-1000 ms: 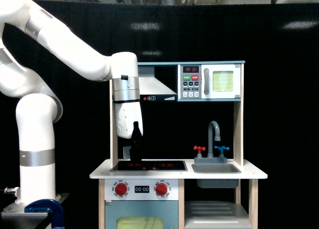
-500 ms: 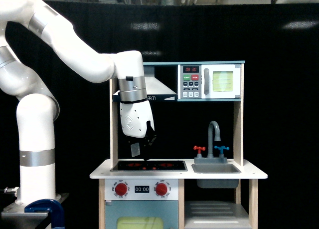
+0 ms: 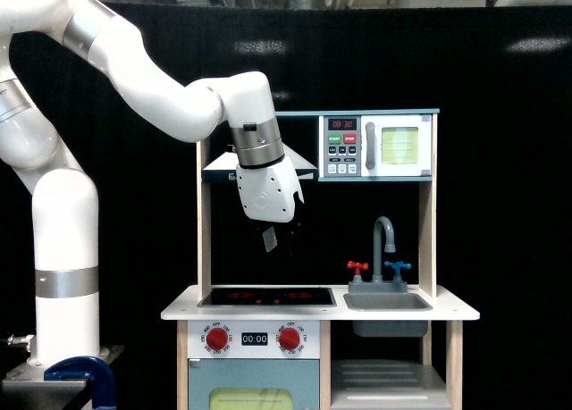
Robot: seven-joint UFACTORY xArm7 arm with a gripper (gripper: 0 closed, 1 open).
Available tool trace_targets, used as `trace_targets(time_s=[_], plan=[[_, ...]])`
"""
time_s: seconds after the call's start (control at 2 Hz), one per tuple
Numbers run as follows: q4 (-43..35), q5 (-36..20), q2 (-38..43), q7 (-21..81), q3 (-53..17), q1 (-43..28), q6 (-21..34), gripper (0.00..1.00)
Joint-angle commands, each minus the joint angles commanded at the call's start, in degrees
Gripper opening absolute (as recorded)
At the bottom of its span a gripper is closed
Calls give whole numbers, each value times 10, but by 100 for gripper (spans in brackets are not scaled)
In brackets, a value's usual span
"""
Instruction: Open the oven door
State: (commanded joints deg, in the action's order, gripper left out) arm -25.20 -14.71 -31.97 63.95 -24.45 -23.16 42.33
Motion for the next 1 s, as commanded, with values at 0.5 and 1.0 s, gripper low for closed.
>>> trace_targets(time_s=[0.5, 1.0], plan=[[-156, -109, 135, 254, -156, -135, 95, 100], [-482, -342, 495, 588, -208, -60, 442, 100]])
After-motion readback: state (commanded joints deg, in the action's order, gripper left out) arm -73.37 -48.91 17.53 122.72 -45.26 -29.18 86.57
